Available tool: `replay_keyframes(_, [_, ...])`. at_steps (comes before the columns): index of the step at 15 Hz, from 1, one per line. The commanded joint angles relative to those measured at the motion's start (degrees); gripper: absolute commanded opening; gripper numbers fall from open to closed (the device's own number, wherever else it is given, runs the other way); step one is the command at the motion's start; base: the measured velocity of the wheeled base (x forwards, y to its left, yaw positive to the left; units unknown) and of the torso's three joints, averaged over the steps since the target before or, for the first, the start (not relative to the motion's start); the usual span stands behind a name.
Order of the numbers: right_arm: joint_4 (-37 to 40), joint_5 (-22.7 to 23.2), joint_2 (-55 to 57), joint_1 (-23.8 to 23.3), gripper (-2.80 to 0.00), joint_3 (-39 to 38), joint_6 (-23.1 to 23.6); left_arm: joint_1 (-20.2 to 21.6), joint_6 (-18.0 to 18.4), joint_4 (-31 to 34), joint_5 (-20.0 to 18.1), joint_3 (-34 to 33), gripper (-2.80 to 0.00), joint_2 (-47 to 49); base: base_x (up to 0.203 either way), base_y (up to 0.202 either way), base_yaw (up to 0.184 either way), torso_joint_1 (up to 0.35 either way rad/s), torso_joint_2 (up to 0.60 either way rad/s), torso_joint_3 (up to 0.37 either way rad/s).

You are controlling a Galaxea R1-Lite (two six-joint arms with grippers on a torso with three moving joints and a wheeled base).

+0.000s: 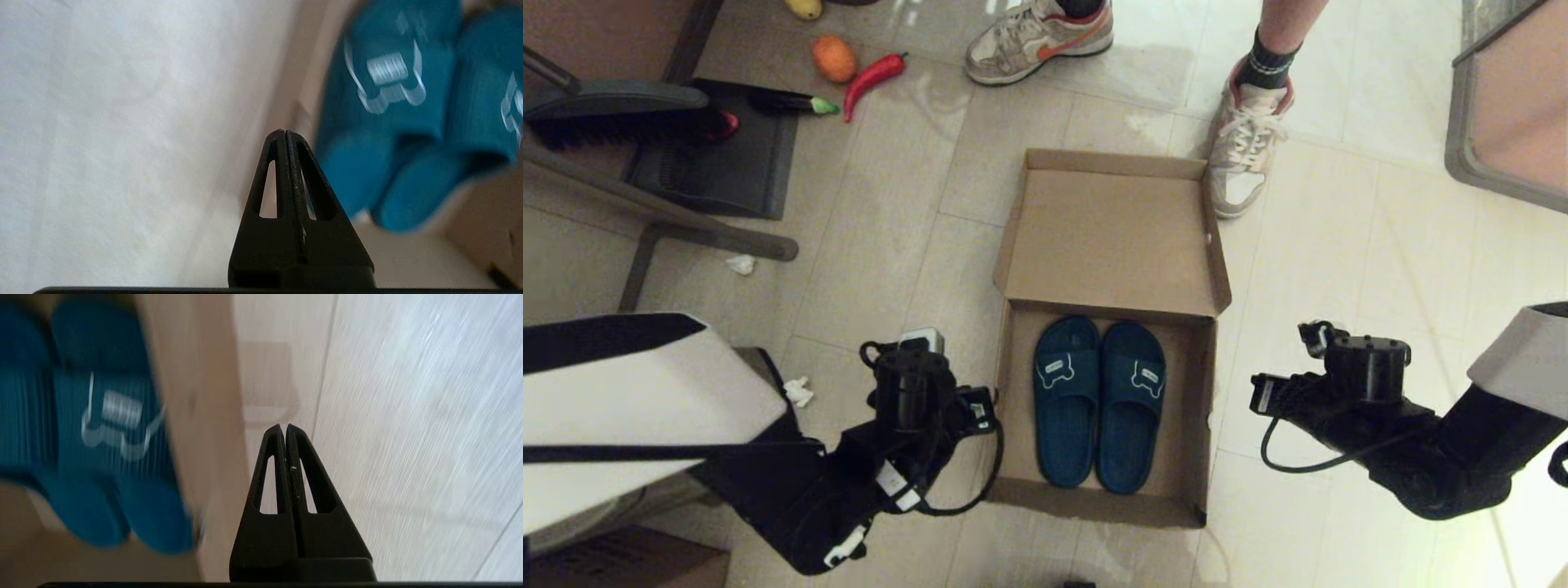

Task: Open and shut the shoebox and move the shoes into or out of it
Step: Close the shoe box

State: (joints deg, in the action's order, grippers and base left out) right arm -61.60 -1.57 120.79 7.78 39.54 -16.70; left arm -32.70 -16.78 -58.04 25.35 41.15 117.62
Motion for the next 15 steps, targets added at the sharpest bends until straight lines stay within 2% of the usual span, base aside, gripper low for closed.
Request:
replay_keyframes(1, [4.25,0.99,-0.61,-2.01,-2.8,5.85,-1.01,6.16,2.41,-0.16,-4.0,4.55,-2.8,-1.13,0.0,0.0,0.0,0.0,0.0,0.0])
replay_keyframes(4, [16.28,2.2,0.5,-3.23,-2.8,17.89,-9.28,12.47,4.61,0.74,-11.46,14.64,-2.8,4.48,0.0,0.0,0.0,0.0,0.0,0.0])
replay_keyframes(7, [23.43,2.55,4.41,-3.51,-2.8,27.84,-17.77,15.81,4.94,1.79,-17.52,25.39,-2.8,11.53,0.0,0.0,0.0,0.0,0.0,0.0])
replay_keyframes(9, [27.63,2.76,6.21,-3.96,-2.8,33.9,-24.05,16.27,5.0,2.05,-19.02,28.9,-2.8,13.95,0.0,0.0,0.0,0.0,0.0,0.0])
replay_keyframes(11, [32.01,4.22,7.06,-4.46,-2.8,39.16,-31.64,16.22,5.42,2.23,-19.02,28.84,-2.8,14.13,0.0,0.0,0.0,0.0,0.0,0.0])
replay_keyframes(13, [33.11,8.38,6.79,-4.96,-2.8,40.38,-34.94,16.44,6.84,2.31,-19.02,28.9,-2.8,14.04,0.0,0.0,0.0,0.0,0.0,0.0])
replay_keyframes(15, [33.13,11.97,6.47,-5.34,-2.8,42.18,-40.79,16.44,7.03,2.32,-19.11,28.9,-2.8,14.04,0.0,0.0,0.0,0.0,0.0,0.0])
